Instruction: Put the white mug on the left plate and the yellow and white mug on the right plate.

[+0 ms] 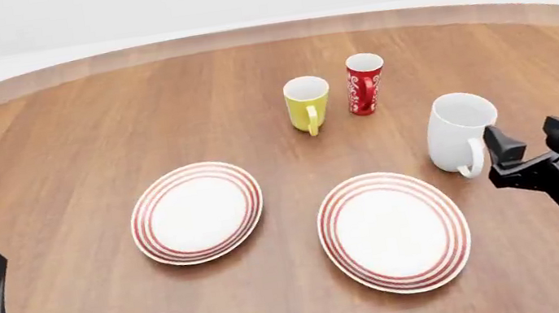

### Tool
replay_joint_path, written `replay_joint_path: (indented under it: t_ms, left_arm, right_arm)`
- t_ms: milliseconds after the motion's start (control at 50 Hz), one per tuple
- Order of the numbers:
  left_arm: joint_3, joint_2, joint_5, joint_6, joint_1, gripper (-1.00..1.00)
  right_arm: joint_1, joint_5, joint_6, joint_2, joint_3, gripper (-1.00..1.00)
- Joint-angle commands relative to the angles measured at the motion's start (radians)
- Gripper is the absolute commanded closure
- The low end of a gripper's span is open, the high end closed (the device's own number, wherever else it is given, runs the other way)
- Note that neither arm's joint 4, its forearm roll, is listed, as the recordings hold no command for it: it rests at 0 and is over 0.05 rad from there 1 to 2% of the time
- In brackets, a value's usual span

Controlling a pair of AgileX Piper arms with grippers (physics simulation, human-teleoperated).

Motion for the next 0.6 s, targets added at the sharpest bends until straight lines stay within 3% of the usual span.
replay_joint_path:
  t_ms: [20,600]
  left_arm:
    - [0.0,0.0,0.0,0.0,0.0,-1.0]
    - [0.0,0.0,0.0,0.0,0.0,-1.0]
  right_arm:
    - [-0.01,-0.079,0.004,0.135,-0.026,-1.0]
    - [0.021,-0.128,0.02,0.335,-0.104,-1.0]
